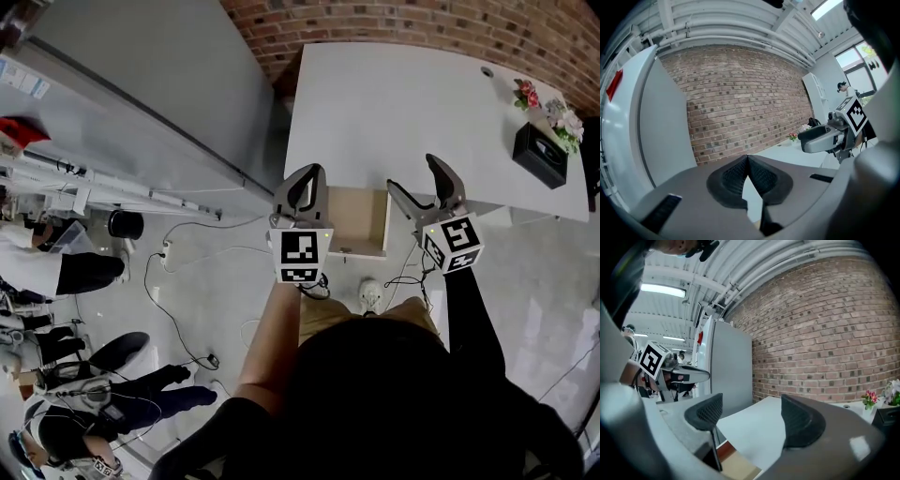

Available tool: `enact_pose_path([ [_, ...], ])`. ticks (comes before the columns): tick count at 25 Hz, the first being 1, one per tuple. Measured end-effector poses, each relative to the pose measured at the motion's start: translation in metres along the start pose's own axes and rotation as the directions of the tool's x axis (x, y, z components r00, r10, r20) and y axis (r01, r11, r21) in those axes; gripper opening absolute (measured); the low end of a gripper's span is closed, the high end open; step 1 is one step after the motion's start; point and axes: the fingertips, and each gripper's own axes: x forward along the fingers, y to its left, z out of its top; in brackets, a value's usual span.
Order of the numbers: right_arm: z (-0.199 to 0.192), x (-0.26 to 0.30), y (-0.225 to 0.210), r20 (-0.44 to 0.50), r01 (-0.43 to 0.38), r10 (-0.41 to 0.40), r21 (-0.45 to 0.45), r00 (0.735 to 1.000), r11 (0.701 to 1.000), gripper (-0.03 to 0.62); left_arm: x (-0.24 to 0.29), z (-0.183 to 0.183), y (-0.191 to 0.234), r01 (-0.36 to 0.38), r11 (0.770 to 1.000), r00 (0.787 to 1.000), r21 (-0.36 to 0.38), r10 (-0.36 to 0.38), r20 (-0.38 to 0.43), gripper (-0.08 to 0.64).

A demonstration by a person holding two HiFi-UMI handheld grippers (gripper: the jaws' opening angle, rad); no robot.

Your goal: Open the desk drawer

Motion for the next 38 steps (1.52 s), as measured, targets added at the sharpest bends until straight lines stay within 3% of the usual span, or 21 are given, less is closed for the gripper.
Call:
enact_pose_path([
  [3,0.022,-0.003,-0.004,0.027,0.004,-0.003,-0.037,1.000,0.999,0.383,0.001,0.024,-0.001,-0.002,1.000,0.999,0.024,0.000,0.048,0.009],
  [11,0.079,-0.003,-0.002,0.121,0.011,0.002,-0.105,0.993,0.994,0.383,-0.003,0.065,0.014,-0.025,1.000,0.993,-0.001,0.025,0.119,0.009],
  [26,0.080,0.004,0.023,0.109,-0.020,0.039,-0.171,0.993,0.985,0.361,-0.028,0.084,0.026,-0.030,0.999,0.982,-0.014,0.032,0.184,0.009],
  [30,0.082,-0.001,0.027,0.124,0.010,0.017,-0.210,0.992,0.978,0.176,-0.034,0.082,0.028,-0.040,0.999,0.982,-0.011,0.041,0.183,0.009],
  [31,0.083,-0.003,0.028,0.133,0.019,0.011,-0.219,0.991,0.976,0.047,-0.035,0.081,0.028,-0.039,0.999,0.982,-0.010,0.040,0.183,0.009],
  [32,0.084,-0.005,0.029,0.142,0.020,0.013,-0.225,0.990,0.974,-0.002,-0.036,0.081,0.028,-0.037,0.999,0.982,-0.010,0.038,0.184,0.008],
  [38,0.089,-0.011,0.035,0.164,0.015,0.024,-0.234,0.986,0.972,-0.002,-0.040,0.081,0.026,-0.032,0.999,0.981,-0.010,0.033,0.189,0.009],
])
